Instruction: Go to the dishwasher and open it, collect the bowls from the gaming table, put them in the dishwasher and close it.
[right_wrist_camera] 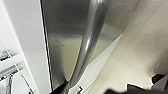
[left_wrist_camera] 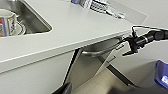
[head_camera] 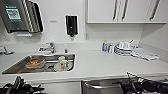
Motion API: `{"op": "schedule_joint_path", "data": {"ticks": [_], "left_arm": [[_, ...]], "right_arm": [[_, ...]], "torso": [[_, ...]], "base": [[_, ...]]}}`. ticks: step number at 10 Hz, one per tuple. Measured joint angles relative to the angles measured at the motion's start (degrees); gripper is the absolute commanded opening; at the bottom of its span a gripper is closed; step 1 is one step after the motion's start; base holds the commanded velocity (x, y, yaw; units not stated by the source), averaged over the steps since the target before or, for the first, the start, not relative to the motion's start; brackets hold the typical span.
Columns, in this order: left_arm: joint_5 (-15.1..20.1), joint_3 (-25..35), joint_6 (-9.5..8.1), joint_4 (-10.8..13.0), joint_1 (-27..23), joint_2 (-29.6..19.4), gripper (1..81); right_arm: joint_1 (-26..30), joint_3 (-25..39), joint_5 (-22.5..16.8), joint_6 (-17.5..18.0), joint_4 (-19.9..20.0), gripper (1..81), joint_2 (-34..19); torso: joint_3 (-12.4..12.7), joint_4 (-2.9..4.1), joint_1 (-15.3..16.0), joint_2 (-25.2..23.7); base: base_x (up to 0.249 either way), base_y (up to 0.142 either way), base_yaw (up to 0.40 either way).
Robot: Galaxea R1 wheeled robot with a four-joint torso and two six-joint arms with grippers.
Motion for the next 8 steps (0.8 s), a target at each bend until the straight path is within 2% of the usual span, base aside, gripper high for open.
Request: {"op": "schedule_joint_path", "data": {"ticks": [1, 3, 5, 6, 7, 8], "left_arm": [[0.0, -0.1, 0.0, 0.0, 0.0, 0.0, 81.1], [0.1, -0.5, 0.02, 0.0, 0.0, 0.2, 81.1], [0.1, -0.6, 0.0, 0.0, 0.0, 0.7, 81.1], [0.1, -0.6, 0.05, 0.0, 0.0, 0.8, 81.1], [0.2, -0.7, 0.05, 0.0, 0.0, 0.8, 81.1], [0.2, -0.7, 0.09, 0.0, 0.0, 0.8, 81.1]], "right_arm": [[0.3, -1.2, -0.7, 0.2, -1.4, 81.1, 0.3], [0.3, -3.2, -5.2, 1.5, -6.7, 81.1, 1.2], [0.8, -3.5, -7.4, 5.5, -12.0, 81.1, 2.2], [1.8, -3.6, -10.3, 8.0, -15.3, 81.1, 2.7], [2.7, -3.4, -12.9, 12.4, -19.3, 81.1, 3.3], [2.9, -2.5, -13.8, 17.0, -23.2, 81.1, 3.7]], "torso": [[0.0, 0.0, 0.0, 0.0], [0.0, 0.0, 0.0, 0.0], [0.0, 0.0, 0.0, 0.0], [0.0, 0.0, 0.0, 0.0], [0.0, 0.0, 0.0, 0.0], [0.0, 0.0, 0.0, 0.0]], "base": [[0.0, 0.0, 0.0], [0.0, 0.0, 0.0], [0.0, 0.0, 0.0], [0.0, 0.0, 0.0], [0.0, 0.0, 0.0], [0.0, 0.0, 0.0]]}}
